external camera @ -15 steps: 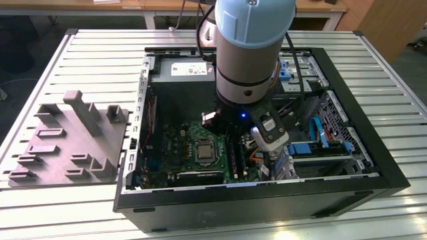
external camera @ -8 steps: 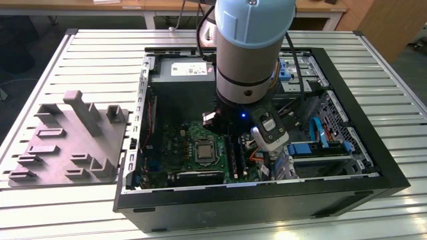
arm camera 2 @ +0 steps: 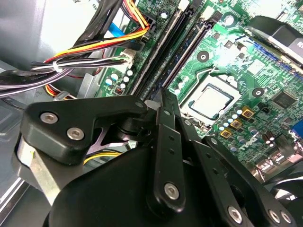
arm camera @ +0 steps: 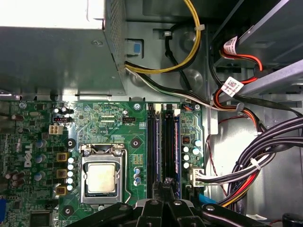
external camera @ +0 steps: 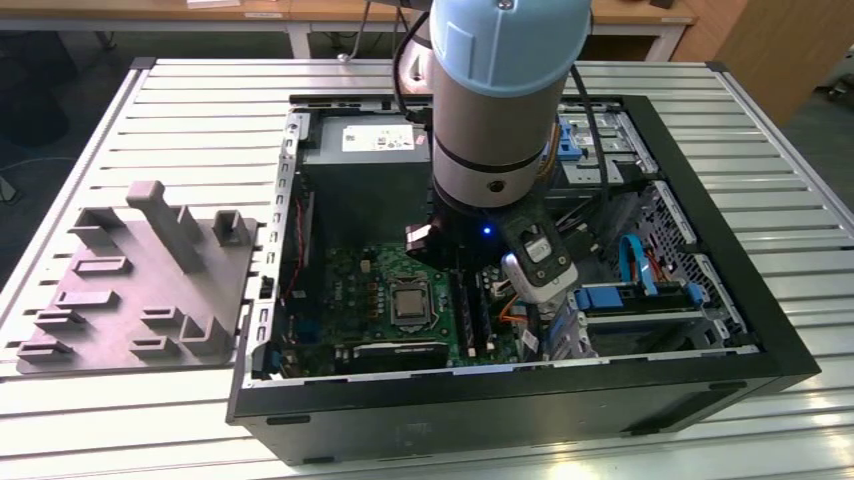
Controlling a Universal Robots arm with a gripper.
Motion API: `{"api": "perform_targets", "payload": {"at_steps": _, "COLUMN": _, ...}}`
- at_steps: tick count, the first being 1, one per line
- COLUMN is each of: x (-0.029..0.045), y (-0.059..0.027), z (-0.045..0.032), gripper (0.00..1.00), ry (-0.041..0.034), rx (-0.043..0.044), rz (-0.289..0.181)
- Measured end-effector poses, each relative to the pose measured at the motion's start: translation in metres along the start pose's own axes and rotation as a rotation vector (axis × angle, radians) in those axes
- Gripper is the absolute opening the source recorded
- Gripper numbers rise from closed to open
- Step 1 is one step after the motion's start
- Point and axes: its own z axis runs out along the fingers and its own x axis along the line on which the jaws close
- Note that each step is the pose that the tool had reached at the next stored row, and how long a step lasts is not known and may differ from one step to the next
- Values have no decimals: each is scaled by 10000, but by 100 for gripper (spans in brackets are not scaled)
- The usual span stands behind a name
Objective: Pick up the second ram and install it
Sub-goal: 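Press down the second ram until it locks into place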
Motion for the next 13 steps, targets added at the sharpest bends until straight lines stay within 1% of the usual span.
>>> {"api": "perform_targets", "payload": {"at_steps": 10, "x": 1, "y": 10, "z": 1, "gripper": 10, "ry": 0, "rx": 5, "rz": 1}}
{"api": "perform_targets", "payload": {"at_steps": 12, "x": 1, "y": 28, "z": 3, "gripper": 10, "ry": 0, "rx": 20, "rz": 1}}
{"api": "perform_targets", "payload": {"at_steps": 13, "x": 1, "y": 42, "z": 5, "gripper": 10, "ry": -1, "rx": 47, "rz": -3}}
